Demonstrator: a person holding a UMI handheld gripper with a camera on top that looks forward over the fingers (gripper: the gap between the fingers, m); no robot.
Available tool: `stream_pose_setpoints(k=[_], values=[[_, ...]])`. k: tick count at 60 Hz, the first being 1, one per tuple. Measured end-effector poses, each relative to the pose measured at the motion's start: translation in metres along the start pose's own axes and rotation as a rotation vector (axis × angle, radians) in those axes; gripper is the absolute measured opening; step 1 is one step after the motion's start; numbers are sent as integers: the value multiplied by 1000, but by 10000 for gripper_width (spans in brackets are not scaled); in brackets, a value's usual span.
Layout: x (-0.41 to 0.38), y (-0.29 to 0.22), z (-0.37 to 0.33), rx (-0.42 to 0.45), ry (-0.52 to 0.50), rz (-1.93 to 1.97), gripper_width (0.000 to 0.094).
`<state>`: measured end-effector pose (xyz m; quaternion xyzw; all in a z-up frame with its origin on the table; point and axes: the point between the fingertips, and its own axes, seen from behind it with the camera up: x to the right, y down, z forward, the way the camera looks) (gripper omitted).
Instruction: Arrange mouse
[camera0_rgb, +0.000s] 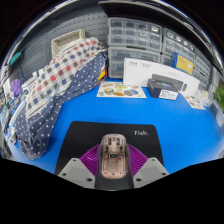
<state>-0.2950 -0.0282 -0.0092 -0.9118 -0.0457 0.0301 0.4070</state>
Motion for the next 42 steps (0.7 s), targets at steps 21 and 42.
stream_pose_setpoints(k=[21,42], values=[[30,-45,-47,47,-23,96,815],[164,-108,-165,202,-50,118,828]])
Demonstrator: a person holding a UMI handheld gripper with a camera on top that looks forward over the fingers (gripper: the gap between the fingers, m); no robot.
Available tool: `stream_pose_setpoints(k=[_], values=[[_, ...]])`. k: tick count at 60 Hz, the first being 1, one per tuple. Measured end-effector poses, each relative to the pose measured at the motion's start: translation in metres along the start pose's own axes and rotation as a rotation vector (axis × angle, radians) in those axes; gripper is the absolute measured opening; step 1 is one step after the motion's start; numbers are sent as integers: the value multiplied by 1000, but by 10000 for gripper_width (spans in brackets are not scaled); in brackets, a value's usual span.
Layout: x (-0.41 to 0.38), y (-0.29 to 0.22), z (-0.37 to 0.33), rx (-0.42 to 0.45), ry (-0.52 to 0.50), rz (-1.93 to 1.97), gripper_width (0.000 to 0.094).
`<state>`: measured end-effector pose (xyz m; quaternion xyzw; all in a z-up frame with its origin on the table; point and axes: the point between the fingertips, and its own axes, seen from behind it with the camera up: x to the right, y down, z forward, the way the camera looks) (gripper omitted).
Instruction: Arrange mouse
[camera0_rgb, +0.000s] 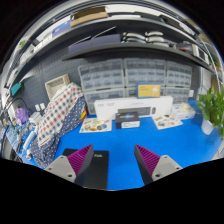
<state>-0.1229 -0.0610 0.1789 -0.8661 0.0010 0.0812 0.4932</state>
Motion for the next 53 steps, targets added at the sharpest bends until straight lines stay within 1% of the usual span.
stream_pose_setpoints(k=[6,11,23,38,53], values=[[45,-21,-37,43,-2,6,825],[82,-27,-61,65,13,5,828],[157,-21,-94,68,77,-44,822],[194,-5,-106,52,110,-37,822],[203,14,-104,18,122,-49,826]])
